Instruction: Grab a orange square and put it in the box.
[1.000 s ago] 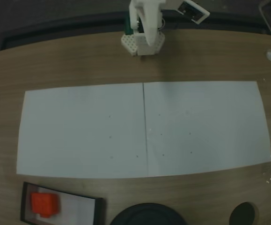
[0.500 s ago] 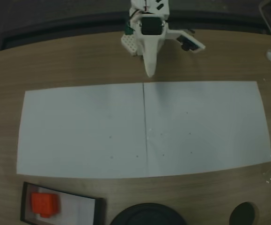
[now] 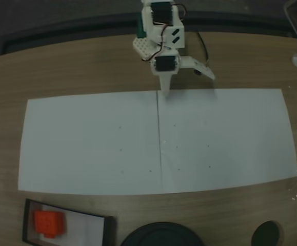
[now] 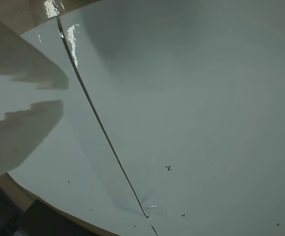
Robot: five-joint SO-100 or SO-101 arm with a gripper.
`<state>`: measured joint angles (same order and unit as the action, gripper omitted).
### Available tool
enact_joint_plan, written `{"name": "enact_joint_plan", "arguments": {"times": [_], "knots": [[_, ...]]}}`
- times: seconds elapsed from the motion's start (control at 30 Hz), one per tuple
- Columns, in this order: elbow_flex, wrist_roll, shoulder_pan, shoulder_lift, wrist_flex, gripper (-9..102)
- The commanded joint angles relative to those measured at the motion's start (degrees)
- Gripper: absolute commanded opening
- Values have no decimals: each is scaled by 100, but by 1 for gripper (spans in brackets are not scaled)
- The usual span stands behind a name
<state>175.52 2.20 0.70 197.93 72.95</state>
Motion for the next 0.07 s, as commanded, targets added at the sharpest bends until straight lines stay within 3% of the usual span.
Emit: {"name": "enact_joint_plan", "arguments": {"times": [0.0, 0.03], "knots": [[-360, 35, 44, 97, 105, 0], [-360, 35, 62, 105, 105, 0]]}}
